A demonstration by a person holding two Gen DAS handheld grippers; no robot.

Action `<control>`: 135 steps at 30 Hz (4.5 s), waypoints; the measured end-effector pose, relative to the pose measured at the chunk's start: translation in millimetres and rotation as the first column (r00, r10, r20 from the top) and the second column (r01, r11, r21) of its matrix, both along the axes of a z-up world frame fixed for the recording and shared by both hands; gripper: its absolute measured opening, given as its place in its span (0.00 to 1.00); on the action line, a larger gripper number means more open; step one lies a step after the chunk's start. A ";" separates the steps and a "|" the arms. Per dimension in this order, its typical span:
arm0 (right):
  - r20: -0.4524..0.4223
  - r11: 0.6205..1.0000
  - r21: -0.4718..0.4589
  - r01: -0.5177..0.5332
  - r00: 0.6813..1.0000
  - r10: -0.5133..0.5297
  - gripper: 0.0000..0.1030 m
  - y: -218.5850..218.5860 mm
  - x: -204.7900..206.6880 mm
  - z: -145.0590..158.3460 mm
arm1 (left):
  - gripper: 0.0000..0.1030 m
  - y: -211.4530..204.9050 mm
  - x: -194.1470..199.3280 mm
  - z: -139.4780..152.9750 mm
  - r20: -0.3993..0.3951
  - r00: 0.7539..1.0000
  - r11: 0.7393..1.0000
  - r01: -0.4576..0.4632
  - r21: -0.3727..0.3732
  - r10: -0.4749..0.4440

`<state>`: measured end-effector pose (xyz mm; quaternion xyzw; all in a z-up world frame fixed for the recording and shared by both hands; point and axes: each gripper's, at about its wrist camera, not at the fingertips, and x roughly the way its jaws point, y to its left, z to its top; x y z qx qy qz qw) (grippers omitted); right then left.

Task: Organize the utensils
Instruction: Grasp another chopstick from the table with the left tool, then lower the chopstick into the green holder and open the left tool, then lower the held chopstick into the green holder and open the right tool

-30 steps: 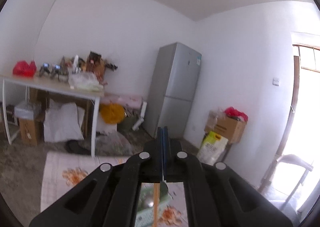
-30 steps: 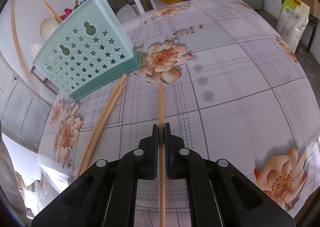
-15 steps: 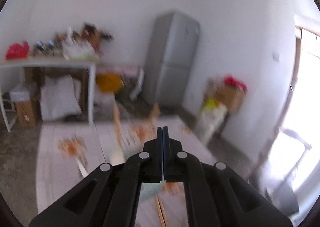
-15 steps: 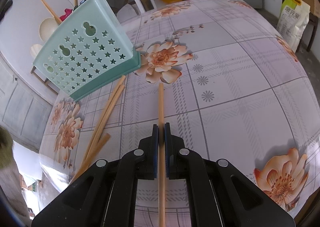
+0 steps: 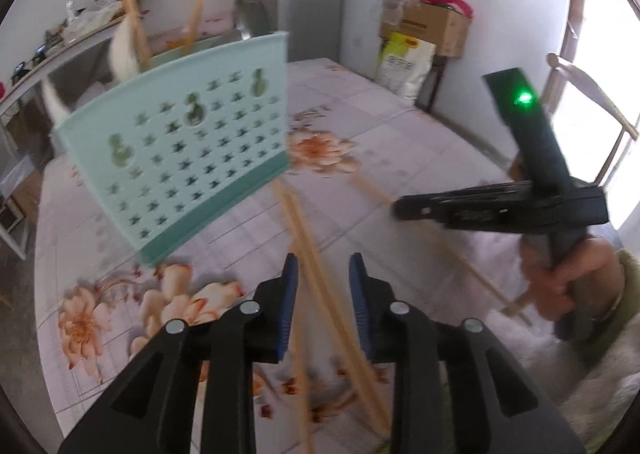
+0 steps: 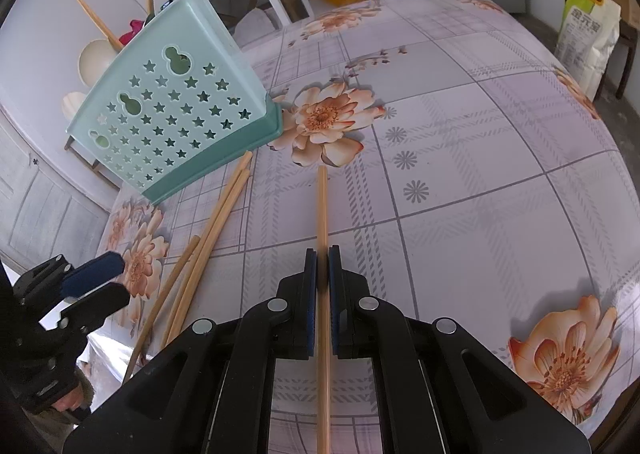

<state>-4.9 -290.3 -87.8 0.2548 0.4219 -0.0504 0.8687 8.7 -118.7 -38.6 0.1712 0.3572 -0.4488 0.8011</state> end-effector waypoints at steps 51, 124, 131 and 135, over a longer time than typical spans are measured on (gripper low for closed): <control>-0.002 1.000 -0.004 0.005 1.000 -0.005 0.04 1.9 2.9 0.0 | 0.05 75.0 56.1 168.5 0.117 0.956 0.834 -0.169 -0.525 0.268; 0.258 0.985 -0.167 0.041 0.966 0.004 0.04 6.8 14.1 133.5 | 0.38 59.1 39.5 -26.8 -0.090 0.945 0.935 -0.325 -0.138 0.315; 0.480 0.969 -0.243 0.050 0.874 0.075 0.04 15.6 17.9 215.2 | 0.38 56.5 43.7 -28.8 -0.108 0.940 0.933 -0.337 -0.127 0.324; 0.552 0.962 -0.271 0.040 0.825 0.121 0.04 17.7 32.7 250.6 | 0.38 59.3 46.5 -30.2 -0.121 0.935 0.930 -0.346 -0.126 0.332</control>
